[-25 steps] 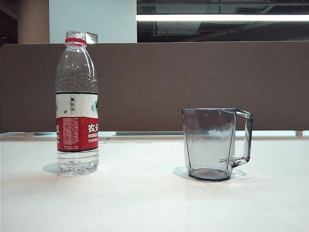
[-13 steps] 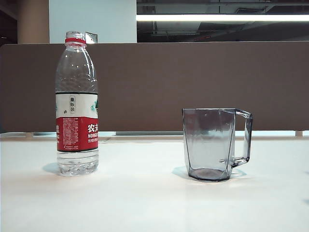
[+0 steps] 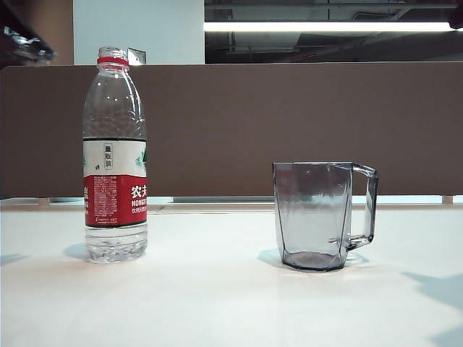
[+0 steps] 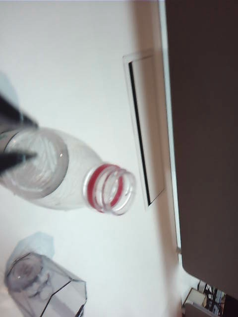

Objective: Pick up the mineral water bottle with the left hand on the table and pour water into the mug until it's half full.

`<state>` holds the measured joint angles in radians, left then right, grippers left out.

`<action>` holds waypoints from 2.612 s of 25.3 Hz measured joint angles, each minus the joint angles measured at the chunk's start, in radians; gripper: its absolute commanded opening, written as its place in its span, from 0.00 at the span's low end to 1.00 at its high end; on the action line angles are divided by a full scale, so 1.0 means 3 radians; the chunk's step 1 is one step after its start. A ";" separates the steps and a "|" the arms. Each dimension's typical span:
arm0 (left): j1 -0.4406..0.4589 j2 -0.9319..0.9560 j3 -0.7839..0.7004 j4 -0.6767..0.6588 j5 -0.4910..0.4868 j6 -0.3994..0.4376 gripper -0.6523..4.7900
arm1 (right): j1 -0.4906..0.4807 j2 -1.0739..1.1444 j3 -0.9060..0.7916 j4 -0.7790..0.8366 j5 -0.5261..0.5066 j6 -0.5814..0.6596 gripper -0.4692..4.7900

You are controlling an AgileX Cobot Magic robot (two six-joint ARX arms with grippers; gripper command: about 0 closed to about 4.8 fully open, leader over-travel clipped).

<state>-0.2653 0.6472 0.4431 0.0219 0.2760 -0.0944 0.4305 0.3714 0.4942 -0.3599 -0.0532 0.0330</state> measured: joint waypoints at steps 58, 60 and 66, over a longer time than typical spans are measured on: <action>-0.0071 0.2909 -0.0220 0.2920 0.0800 0.0341 1.00 | 0.0092 0.0018 0.0000 -0.0665 -0.0062 -0.0001 0.09; -0.0071 0.2908 -0.0219 0.2941 0.0865 0.0331 1.00 | 0.0092 0.0018 0.0000 -0.0665 -0.0062 -0.0003 0.09; -0.0071 0.2908 -0.0219 0.2945 0.0940 0.0324 1.00 | 0.0092 0.0018 0.0000 -0.0665 -0.0062 -0.0003 0.09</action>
<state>-0.2867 1.5196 0.3775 0.9054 0.5579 0.0029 0.4580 0.3767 0.4942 -0.5594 -0.0719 0.0322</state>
